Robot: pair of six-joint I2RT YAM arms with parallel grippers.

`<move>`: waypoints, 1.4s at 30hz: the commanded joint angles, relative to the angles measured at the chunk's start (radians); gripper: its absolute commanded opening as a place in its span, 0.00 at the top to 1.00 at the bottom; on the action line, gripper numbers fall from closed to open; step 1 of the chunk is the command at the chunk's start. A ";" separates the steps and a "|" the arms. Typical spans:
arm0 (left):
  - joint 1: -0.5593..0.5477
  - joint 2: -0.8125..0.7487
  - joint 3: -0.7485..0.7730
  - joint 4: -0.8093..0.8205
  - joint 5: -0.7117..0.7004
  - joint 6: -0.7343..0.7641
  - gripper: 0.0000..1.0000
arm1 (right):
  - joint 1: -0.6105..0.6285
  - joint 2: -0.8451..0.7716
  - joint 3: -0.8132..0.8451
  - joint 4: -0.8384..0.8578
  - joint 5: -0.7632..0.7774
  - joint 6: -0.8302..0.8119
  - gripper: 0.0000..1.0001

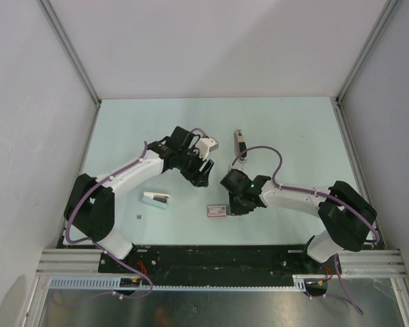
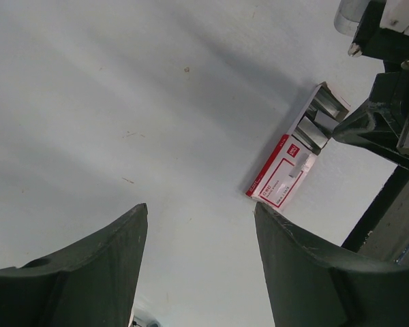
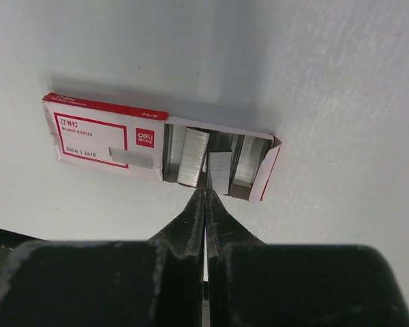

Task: Unload the staples from the stapler

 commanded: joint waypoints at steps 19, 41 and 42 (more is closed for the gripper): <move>-0.006 -0.020 -0.009 0.014 0.004 0.088 0.30 | -0.017 -0.106 -0.005 0.065 -0.045 0.016 0.94; -0.086 0.082 -0.114 0.037 -0.050 0.301 0.28 | -0.366 -0.337 -0.335 0.303 -0.409 0.029 0.69; -0.089 0.085 -0.117 0.042 -0.055 0.304 0.28 | -0.381 -0.342 -0.357 0.331 -0.436 0.039 0.69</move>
